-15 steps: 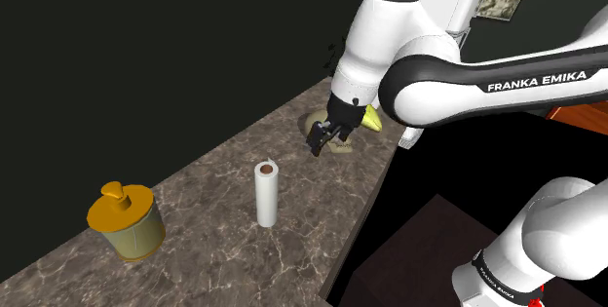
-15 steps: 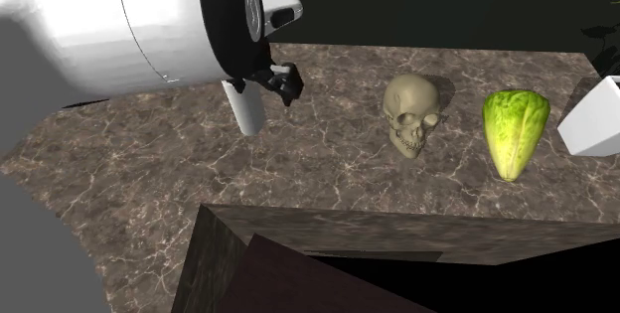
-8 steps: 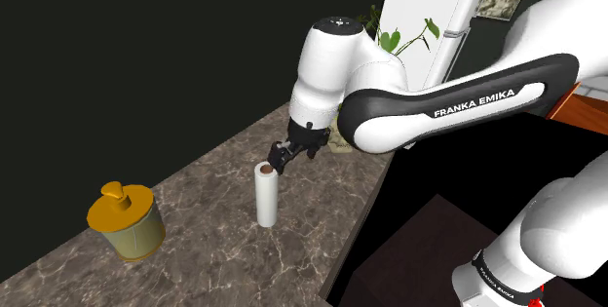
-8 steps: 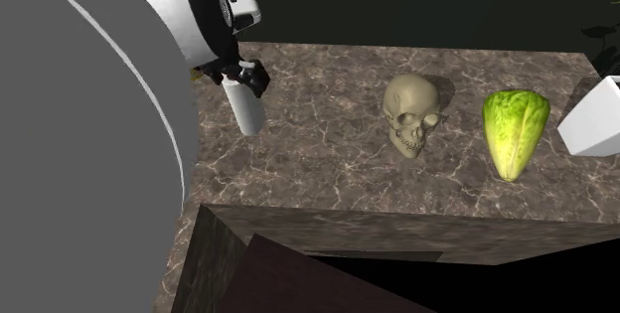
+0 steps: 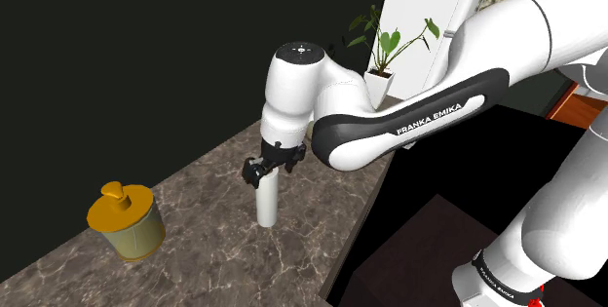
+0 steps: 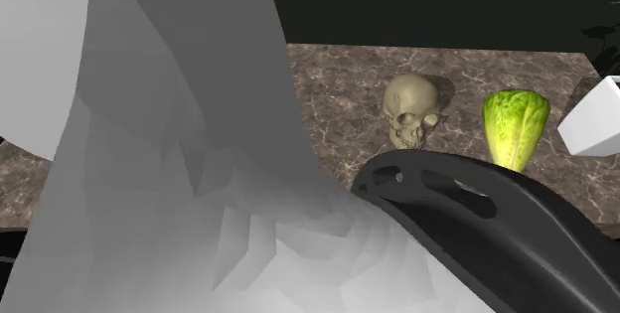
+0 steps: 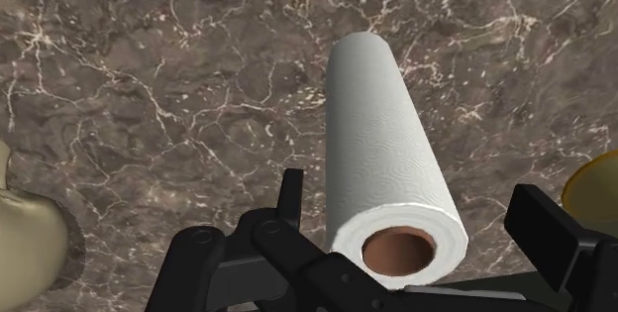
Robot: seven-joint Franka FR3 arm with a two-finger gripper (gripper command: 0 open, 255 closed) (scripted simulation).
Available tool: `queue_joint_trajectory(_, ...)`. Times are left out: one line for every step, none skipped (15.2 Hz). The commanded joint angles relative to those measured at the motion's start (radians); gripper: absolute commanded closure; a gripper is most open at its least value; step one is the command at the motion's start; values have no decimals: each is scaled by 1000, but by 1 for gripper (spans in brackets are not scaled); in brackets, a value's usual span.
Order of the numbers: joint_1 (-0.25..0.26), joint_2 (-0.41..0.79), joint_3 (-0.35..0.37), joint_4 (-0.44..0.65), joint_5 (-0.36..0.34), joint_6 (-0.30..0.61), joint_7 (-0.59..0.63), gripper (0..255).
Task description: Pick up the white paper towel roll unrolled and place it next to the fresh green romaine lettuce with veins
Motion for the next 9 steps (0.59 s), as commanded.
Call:
queue_joint_trajectory(3,20,-4,-5,-21,18,14,0)
queue_joint_trajectory(5,30,-6,-8,-32,28,22,0)
queue_joint_trajectory(7,47,-10,-12,-49,43,33,0)
queue_joint_trajectory(8,47,-11,-12,-49,43,33,0)
queue_joint_trajectory(8,47,-11,-12,-49,43,33,0)
queue_joint_trajectory(8,47,-11,-12,-49,43,33,0)
queue_joint_trajectory(8,47,-11,-12,-49,43,33,0)
queue_joint_trajectory(8,47,-11,-12,-49,43,33,0)
queue_joint_trajectory(8,47,-11,-12,-49,43,33,0)
